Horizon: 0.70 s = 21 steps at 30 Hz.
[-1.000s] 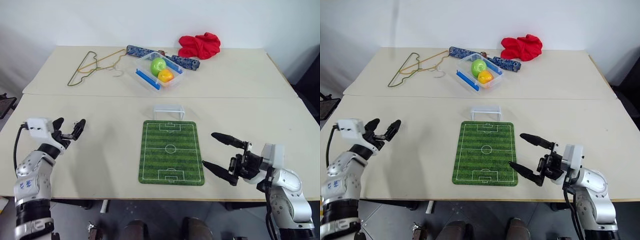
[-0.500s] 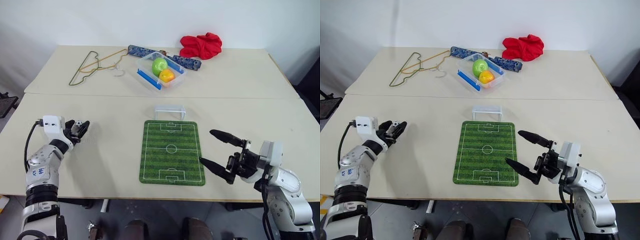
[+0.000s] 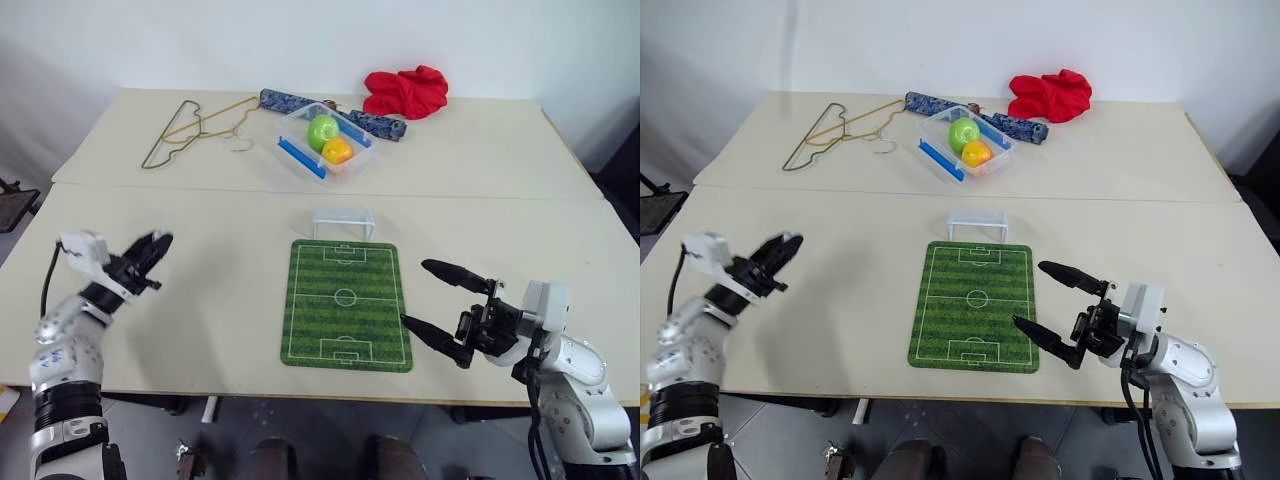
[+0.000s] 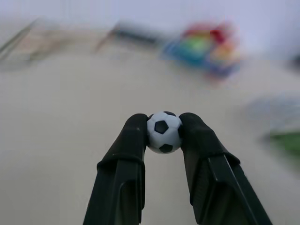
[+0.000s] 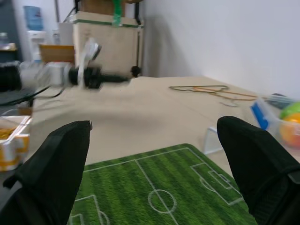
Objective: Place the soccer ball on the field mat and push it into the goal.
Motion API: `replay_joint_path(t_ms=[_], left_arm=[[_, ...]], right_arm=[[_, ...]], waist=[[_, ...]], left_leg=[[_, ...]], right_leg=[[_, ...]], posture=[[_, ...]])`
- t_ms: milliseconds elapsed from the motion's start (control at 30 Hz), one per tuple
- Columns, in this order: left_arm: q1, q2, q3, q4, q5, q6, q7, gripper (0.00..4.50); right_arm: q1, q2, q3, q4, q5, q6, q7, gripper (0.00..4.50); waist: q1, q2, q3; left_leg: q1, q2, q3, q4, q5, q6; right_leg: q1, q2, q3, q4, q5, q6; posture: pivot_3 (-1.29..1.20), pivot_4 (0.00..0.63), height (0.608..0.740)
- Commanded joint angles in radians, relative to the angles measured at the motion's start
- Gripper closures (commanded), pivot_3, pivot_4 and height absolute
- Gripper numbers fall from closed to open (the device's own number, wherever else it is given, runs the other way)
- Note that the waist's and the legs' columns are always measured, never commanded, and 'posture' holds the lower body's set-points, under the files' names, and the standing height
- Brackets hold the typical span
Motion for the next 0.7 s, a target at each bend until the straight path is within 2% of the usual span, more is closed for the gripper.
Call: replay_joint_path(t_ms=[33, 167, 300, 433, 500, 700], left_arm=[[0.004, 0.082, -0.137, -0.118, 0.008, 0.085, -0.183, 3.64], [-0.065, 0.123, -0.299, -0.184, 0.034, 0.149, -0.312, 3.64], [-0.160, 0.034, -0.508, -0.236, 0.120, 0.124, -0.376, 3.64], [-0.151, -0.034, -0.662, -0.293, 0.228, 0.123, -0.349, 3.64], [-0.126, -0.053, -0.718, -0.299, 0.294, 0.066, -0.344, 3.64], [-0.073, -0.138, -0.785, -0.290, 0.416, -0.006, -0.231, 3.64]], right_arm=[[0.074, -0.056, -0.068, -0.071, 0.053, 0.014, 0.056, 0.00], [0.129, -0.107, -0.117, -0.068, 0.059, -0.010, 0.136, 0.00], [0.233, -0.138, -0.206, -0.017, 0.040, -0.056, 0.234, 0.00], [0.310, -0.123, -0.270, 0.006, 0.020, -0.090, 0.236, 0.00], [0.336, -0.107, -0.288, 0.002, 0.023, -0.094, 0.216, 0.00], [0.432, -0.044, -0.304, 0.007, 0.011, -0.146, 0.223, 0.00]], waist=[[0.002, 0.001, 0.000], [0.001, 0.000, 0.000], [0.006, 0.001, 0.000], [0.002, 0.001, 0.000], [-0.005, 0.001, 0.000], [0.004, 0.001, 0.000]], left_leg=[[0.000, 0.000, 0.000, -0.001, 0.000, 0.000], [0.001, -0.001, 0.002, 0.000, 0.000, 0.001], [0.001, 0.000, 0.002, 0.000, 0.000, 0.001], [0.001, -0.001, 0.003, 0.000, -0.001, 0.002], [0.001, -0.001, 0.003, -0.001, 0.000, 0.001], [0.001, 0.000, 0.004, 0.001, 0.000, 0.001]], right_leg=[[0.000, 0.000, 0.000, 0.000, 0.000, 0.000], [0.001, 0.000, 0.001, 0.000, 0.000, 0.000], [0.001, 0.000, 0.001, 0.000, 0.000, 0.000], [0.002, 0.000, 0.002, -0.001, 0.000, 0.001], [0.000, 0.000, 0.002, -0.001, 0.000, 0.001], [0.002, 0.001, 0.003, -0.001, 0.001, 0.001]], posture=[[0.00, 0.150, 0.740], [0.00, 0.150, 0.740], [0.00, 0.150, 0.740], [0.00, 0.150, 0.740], [0.00, 0.150, 0.740], [0.00, 0.150, 0.740]])
